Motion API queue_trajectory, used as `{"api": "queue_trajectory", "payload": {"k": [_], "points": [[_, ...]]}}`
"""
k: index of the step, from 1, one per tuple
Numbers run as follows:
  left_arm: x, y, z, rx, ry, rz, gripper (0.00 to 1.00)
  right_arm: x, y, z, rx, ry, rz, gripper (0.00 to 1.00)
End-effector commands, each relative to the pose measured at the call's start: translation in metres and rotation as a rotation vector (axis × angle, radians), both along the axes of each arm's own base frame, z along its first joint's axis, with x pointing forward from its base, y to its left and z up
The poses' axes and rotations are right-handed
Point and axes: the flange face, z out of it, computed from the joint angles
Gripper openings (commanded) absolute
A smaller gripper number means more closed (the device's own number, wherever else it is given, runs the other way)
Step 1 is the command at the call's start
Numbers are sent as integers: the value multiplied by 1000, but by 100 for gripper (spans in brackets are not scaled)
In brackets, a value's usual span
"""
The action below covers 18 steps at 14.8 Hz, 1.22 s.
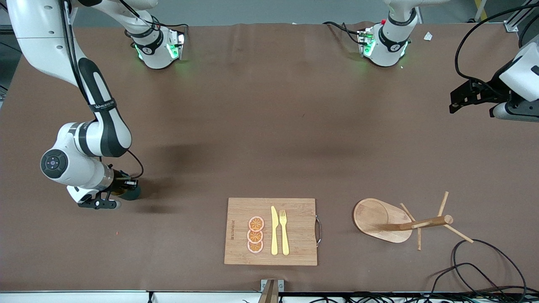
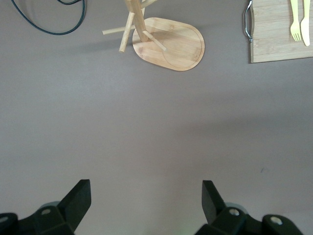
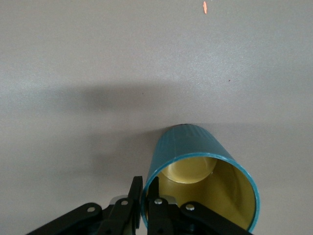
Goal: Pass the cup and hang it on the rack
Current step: 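Reach the right gripper down and grasp the teal mug's rim, then carry the teal mug with the right gripper to the table center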
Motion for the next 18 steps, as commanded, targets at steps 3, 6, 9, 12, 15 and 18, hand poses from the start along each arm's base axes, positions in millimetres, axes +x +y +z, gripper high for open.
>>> {"api": "queue_trajectory", "payload": {"k": [3,6,9,12,15,18], "points": [[1,1,1,15,2,-15,100,11,37,33,-3,25,76,5],[1,1,1,15,2,-11,100,22,131,102,9,37,165,4],[2,2,1,15,2,-11,100,-2,263,142,3,-13,135,4],[3,7,1,15,1,-5,100,-45,386,135,12,-33,120,4],[3,6,0,15,2,-3,100,-73,483,114,57,-61,72,4],[4,1,-3,8,8,0,100,-110,551,85,120,-122,92,3]]}}
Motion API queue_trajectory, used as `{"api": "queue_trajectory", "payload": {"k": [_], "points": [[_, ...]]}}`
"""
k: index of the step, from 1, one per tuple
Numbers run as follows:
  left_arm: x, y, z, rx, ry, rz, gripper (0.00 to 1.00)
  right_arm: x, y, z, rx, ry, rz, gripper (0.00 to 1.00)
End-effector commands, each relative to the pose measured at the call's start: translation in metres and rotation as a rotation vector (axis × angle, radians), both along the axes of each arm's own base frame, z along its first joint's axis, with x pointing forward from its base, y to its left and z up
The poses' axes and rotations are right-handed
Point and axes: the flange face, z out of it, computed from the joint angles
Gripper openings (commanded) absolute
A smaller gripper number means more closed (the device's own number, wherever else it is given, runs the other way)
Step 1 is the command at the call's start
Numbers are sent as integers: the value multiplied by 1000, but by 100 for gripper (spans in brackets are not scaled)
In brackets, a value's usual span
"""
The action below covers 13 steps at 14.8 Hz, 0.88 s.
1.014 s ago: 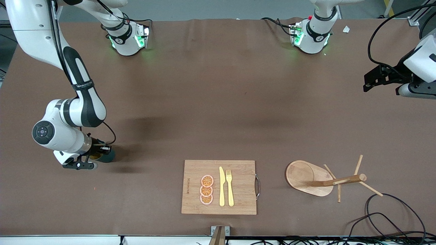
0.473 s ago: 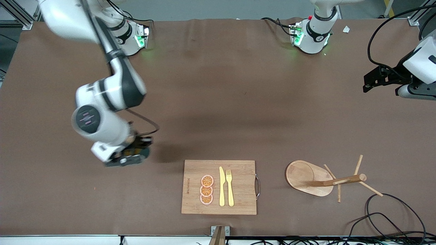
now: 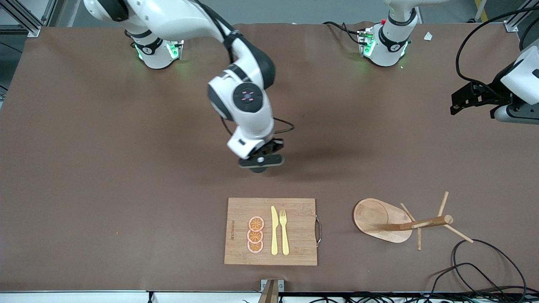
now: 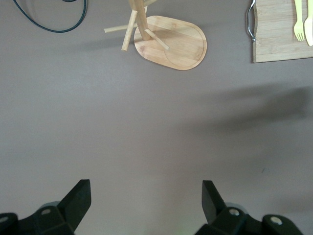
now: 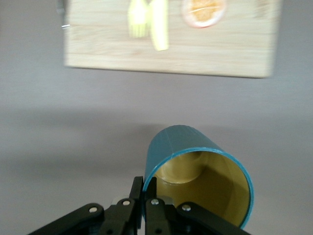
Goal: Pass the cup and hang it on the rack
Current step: 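Carry the teal mug with the right gripper to the table center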
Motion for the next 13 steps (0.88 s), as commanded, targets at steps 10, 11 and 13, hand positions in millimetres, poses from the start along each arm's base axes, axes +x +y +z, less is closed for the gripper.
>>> {"api": "queue_trajectory", "payload": {"k": [10,11,13], "points": [[9,-13,-12,11,23,37,100,-43,86,-76,108,-67,-93,39],[10,-15,-15,4,29,49,100,-38,79,-65,96,-63,-98,57],[13,-20,-20,3,35,55,100,-25,57,-42,32,-37,-111,100]]}}
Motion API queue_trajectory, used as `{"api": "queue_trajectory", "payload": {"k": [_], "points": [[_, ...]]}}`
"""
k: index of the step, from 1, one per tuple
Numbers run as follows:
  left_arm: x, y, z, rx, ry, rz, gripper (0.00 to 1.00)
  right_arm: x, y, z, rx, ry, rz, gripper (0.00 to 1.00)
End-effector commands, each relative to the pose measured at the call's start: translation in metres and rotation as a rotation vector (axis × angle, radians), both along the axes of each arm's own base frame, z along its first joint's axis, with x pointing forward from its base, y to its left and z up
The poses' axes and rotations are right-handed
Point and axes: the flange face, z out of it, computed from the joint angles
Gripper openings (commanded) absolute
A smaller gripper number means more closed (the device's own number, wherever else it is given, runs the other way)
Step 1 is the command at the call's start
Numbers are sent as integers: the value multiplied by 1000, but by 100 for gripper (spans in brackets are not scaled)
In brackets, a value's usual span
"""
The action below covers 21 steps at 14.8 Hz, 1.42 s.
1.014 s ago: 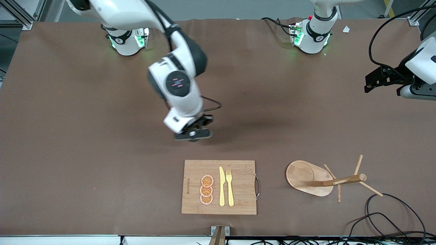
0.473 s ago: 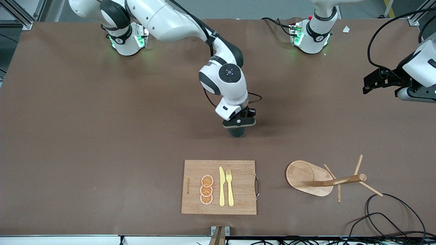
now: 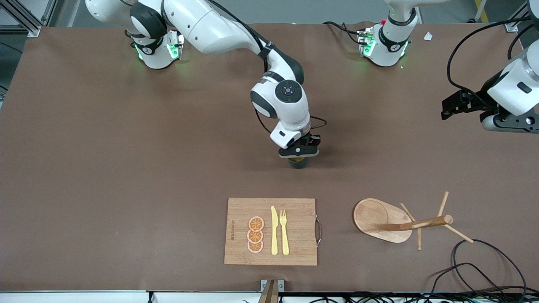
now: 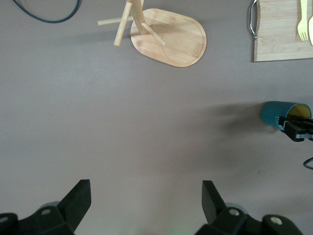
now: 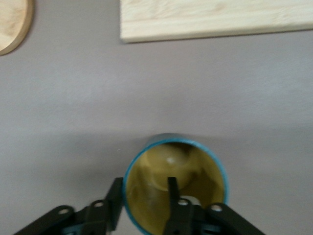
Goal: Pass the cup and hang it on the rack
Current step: 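Carry the teal mug with the right gripper to the table center, then release the mug and withdraw the right gripper while the left gripper approaches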
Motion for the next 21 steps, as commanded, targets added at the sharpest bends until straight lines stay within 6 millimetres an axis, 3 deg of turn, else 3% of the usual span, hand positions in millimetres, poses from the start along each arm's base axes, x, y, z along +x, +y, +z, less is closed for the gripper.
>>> {"api": "queue_trajectory", "payload": {"k": [1,3,4,6,8,10,12,14,17,21], "points": [[3,-15,-2,5,3,18,100,24,-36,47,-54,34,-24,100],[4,-31,-8,7,13,60,100,54,-71,87,-41,15,-71,100],[3,-43,-10,10,15,75,100,74,-97,121,-7,-12,-95,100],[4,-61,-11,8,0,107,100,106,-152,157,-14,-32,-87,100],[3,-88,-18,7,-5,129,100,139,-223,186,-44,-28,-74,100],[1,-122,-33,19,5,166,100,168,-294,196,-68,-18,-37,100],[-4,-166,-53,25,8,160,100,185,-362,208,-83,19,-110,100],[-12,-203,-74,78,2,169,100,199,-418,217,-84,12,-180,100],[-42,-263,-112,130,-54,213,100,207,-482,231,-96,-8,-199,100],[-89,-328,-176,186,-163,263,100,191,-565,245,-119,0,-152,100]]}}
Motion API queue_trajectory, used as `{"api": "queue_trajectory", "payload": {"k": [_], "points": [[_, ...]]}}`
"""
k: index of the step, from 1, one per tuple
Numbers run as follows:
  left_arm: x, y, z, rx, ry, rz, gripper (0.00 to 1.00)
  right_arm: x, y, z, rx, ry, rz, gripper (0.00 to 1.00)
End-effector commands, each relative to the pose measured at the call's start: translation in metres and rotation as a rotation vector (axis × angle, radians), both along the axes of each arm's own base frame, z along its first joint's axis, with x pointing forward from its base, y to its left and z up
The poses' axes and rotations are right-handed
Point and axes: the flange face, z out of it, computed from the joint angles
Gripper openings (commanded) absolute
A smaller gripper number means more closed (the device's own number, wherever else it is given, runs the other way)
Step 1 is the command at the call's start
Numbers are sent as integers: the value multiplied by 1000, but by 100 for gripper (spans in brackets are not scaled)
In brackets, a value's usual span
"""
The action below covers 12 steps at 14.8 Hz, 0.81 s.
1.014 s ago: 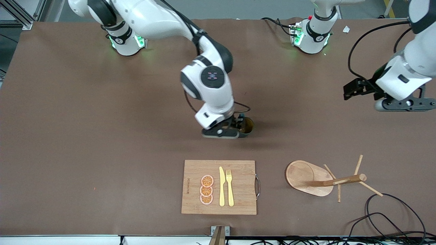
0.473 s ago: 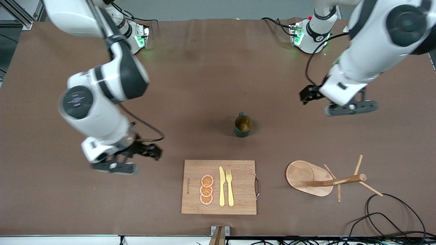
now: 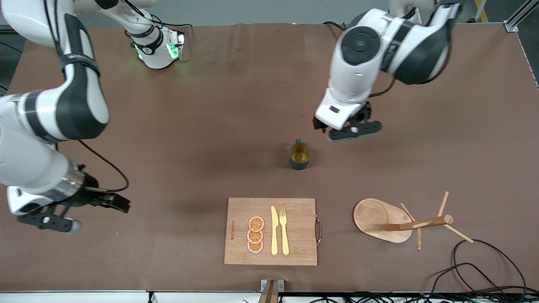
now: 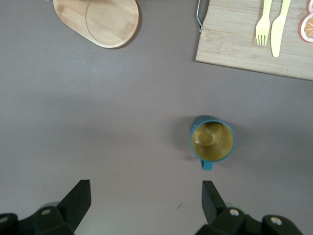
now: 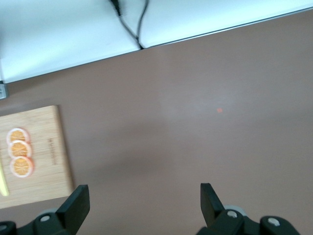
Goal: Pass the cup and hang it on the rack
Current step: 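Release the mug and withdraw the right gripper while the left gripper approaches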
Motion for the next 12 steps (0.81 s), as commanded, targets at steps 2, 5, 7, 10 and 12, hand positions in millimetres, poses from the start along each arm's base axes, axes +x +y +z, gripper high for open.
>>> {"api": "queue_trajectory", "payload": {"k": [2,5,7,10,12], "points": [[-41,-51,-58,93,-121,66,100,-41,-53,20,-12,22,77,100],[-78,-96,-102,161,-214,110,100,-66,-80,43,-26,10,118,100],[-103,-118,-136,208,-285,142,100,-85,-92,64,-32,-11,120,100],[-144,-150,-189,259,-417,140,100,-111,-95,101,-37,-42,115,100],[-169,-158,-222,267,-518,191,100,-121,-99,114,-39,-52,109,100]]}}
